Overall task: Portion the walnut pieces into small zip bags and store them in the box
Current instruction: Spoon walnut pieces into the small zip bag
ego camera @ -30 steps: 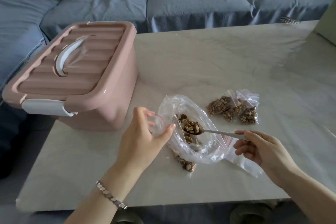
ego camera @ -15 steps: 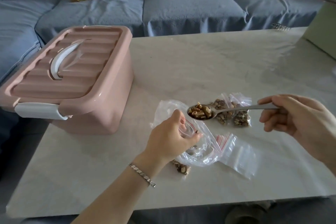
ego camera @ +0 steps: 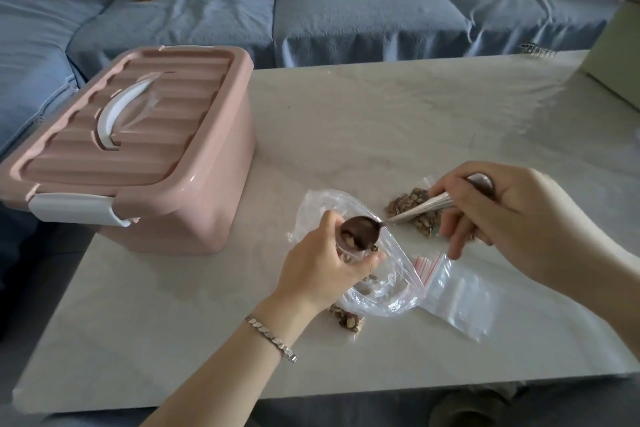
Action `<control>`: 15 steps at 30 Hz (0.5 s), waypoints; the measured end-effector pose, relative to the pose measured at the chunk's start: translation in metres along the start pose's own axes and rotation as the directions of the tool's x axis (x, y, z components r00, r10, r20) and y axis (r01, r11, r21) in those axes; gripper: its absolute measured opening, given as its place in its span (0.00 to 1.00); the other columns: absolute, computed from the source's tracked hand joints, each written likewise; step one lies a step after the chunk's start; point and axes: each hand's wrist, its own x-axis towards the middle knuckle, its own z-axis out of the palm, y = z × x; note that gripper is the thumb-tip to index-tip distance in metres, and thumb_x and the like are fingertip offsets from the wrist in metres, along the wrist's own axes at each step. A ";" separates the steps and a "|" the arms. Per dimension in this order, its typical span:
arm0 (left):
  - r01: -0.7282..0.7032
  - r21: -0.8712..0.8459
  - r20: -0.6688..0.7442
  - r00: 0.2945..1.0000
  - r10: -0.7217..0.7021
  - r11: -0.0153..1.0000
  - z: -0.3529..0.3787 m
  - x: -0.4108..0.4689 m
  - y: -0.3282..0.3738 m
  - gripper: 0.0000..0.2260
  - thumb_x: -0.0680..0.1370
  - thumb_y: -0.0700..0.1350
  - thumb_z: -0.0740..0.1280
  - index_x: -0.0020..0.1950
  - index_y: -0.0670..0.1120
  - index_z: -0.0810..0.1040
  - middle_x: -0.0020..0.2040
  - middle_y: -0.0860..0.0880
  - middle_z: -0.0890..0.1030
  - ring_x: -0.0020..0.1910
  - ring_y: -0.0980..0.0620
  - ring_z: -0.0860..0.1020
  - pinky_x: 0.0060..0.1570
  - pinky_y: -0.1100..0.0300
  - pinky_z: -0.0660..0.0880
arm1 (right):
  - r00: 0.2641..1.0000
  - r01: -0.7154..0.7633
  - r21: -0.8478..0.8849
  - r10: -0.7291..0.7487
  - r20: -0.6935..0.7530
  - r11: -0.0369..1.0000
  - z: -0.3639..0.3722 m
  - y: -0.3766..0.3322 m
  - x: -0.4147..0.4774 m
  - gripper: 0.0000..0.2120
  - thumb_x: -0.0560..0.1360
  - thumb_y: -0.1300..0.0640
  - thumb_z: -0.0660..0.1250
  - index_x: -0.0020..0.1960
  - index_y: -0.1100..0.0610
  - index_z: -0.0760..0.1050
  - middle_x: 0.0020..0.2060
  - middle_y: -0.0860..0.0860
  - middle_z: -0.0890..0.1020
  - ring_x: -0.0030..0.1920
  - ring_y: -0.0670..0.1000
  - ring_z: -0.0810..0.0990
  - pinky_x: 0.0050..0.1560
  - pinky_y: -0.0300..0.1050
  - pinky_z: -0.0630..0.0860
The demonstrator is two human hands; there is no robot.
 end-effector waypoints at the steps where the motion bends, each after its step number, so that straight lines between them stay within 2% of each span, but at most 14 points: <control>1: 0.003 -0.015 -0.012 1.000 -0.003 1.000 0.000 0.000 -0.001 0.20 0.68 0.60 0.71 0.47 0.53 0.64 0.36 0.60 0.75 0.35 0.65 0.73 0.35 0.69 0.68 | 0.997 0.083 -0.086 -0.081 0.018 0.993 0.000 -0.003 -0.003 0.11 0.78 0.54 0.58 0.41 0.51 0.77 0.31 0.47 0.82 0.25 0.44 0.80 0.29 0.32 0.71; 3: 0.009 -0.038 -0.034 0.999 -0.010 0.999 -0.002 -0.002 -0.004 0.21 0.68 0.60 0.71 0.50 0.52 0.65 0.39 0.61 0.76 0.39 0.66 0.75 0.38 0.68 0.70 | 0.981 0.195 -0.217 -0.191 0.040 0.957 -0.001 -0.007 -0.010 0.12 0.75 0.47 0.55 0.44 0.48 0.76 0.33 0.43 0.81 0.28 0.41 0.80 0.34 0.36 0.73; 6: -0.001 -0.066 -0.077 0.997 -0.004 0.998 -0.005 -0.007 -0.011 0.20 0.68 0.62 0.69 0.47 0.54 0.63 0.46 0.57 0.77 0.46 0.60 0.77 0.44 0.61 0.75 | 0.966 0.241 -0.234 -0.255 -0.032 0.942 -0.007 -0.002 -0.016 0.14 0.75 0.44 0.53 0.45 0.45 0.76 0.33 0.42 0.81 0.27 0.42 0.79 0.30 0.35 0.72; 8: -0.015 -0.117 -0.161 0.987 -0.004 0.993 -0.010 -0.016 -0.017 0.19 0.67 0.63 0.69 0.45 0.55 0.64 0.46 0.56 0.75 0.44 0.60 0.77 0.41 0.66 0.74 | 0.962 0.232 -0.128 -0.247 -0.117 0.964 -0.011 0.008 -0.021 0.14 0.75 0.41 0.55 0.46 0.45 0.76 0.33 0.43 0.81 0.26 0.43 0.80 0.27 0.31 0.70; 10: -0.021 -0.107 -0.249 0.969 -0.007 0.994 -0.015 -0.024 -0.027 0.21 0.65 0.65 0.67 0.45 0.54 0.64 0.45 0.53 0.74 0.42 0.56 0.76 0.37 0.67 0.72 | 0.978 0.158 0.036 -0.151 -0.147 0.987 -0.007 0.021 -0.027 0.18 0.73 0.34 0.54 0.45 0.43 0.76 0.32 0.45 0.81 0.26 0.46 0.80 0.27 0.30 0.70; 11: 0.006 -0.099 -0.250 0.968 -0.031 0.995 -0.015 -0.027 -0.033 0.21 0.65 0.66 0.66 0.45 0.55 0.64 0.44 0.52 0.74 0.40 0.54 0.76 0.37 0.65 0.72 | 0.984 0.104 0.097 -0.088 -0.153 0.990 -0.001 0.030 -0.032 0.19 0.72 0.32 0.54 0.44 0.43 0.76 0.31 0.46 0.81 0.26 0.47 0.80 0.27 0.31 0.70; 12: 0.062 -0.116 -0.214 0.973 -0.086 0.991 -0.015 -0.030 -0.038 0.20 0.64 0.67 0.66 0.44 0.56 0.63 0.43 0.51 0.75 0.37 0.52 0.76 0.36 0.63 0.73 | 0.986 0.057 0.133 -0.034 -0.164 0.989 0.008 0.039 -0.036 0.19 0.72 0.32 0.55 0.43 0.44 0.76 0.31 0.47 0.82 0.26 0.47 0.80 0.27 0.32 0.70; 13: 0.139 -0.141 -0.142 0.977 -0.159 0.980 -0.013 -0.033 -0.041 0.20 0.64 0.67 0.65 0.43 0.57 0.62 0.42 0.50 0.76 0.34 0.51 0.76 0.35 0.59 0.74 | 0.986 0.023 0.142 0.001 -0.166 0.990 0.018 0.047 -0.038 0.15 0.73 0.37 0.57 0.42 0.45 0.76 0.32 0.48 0.82 0.26 0.48 0.80 0.27 0.33 0.71; 14: 0.213 -0.147 -0.057 0.973 -0.223 0.966 -0.012 -0.035 -0.042 0.19 0.65 0.67 0.65 0.44 0.58 0.62 0.41 0.49 0.77 0.31 0.52 0.76 0.33 0.58 0.74 | 0.986 -0.007 0.138 0.029 -0.162 0.990 0.027 0.055 -0.041 0.09 0.76 0.46 0.59 0.42 0.45 0.76 0.33 0.49 0.82 0.27 0.48 0.80 0.27 0.33 0.71; 15: 0.269 -0.130 0.026 0.963 -0.268 0.954 -0.010 -0.036 -0.041 0.19 0.66 0.67 0.65 0.45 0.57 0.62 0.41 0.50 0.78 0.30 0.54 0.75 0.32 0.59 0.73 | 0.987 -0.029 0.122 0.047 -0.154 0.992 0.037 0.063 -0.043 0.09 0.77 0.55 0.59 0.43 0.46 0.76 0.34 0.49 0.82 0.27 0.48 0.80 0.28 0.34 0.72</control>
